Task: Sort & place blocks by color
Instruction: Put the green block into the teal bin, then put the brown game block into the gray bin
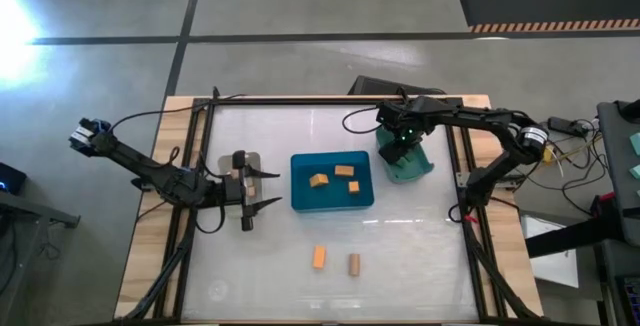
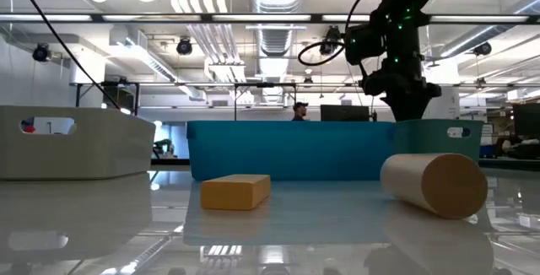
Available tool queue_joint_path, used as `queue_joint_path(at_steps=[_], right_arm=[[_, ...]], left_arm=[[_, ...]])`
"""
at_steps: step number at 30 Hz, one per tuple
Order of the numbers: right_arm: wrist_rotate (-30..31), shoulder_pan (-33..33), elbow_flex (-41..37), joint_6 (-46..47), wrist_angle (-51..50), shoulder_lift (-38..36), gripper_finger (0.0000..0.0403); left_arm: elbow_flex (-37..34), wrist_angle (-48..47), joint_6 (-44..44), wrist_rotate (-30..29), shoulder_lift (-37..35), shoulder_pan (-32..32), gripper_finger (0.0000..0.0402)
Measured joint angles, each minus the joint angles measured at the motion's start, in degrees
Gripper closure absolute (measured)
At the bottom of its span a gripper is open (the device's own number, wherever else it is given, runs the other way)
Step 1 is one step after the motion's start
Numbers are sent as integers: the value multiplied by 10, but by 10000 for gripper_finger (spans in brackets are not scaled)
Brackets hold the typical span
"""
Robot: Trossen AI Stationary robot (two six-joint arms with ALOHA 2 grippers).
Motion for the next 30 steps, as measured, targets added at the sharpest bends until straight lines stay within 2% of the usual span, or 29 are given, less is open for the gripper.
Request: queue_joint_path(at_steps=[8, 21, 30], right_arm=[[0, 0, -3, -4, 9, 0, 276], [0, 1, 8, 0, 19, -12, 271], [-3, 73, 44, 31, 6, -73, 280]], left_arm=[[-1, 1, 0, 0, 0, 0, 171], [-2, 2, -2, 0, 0, 0, 171], [-2, 2, -4, 0, 0, 0, 171]])
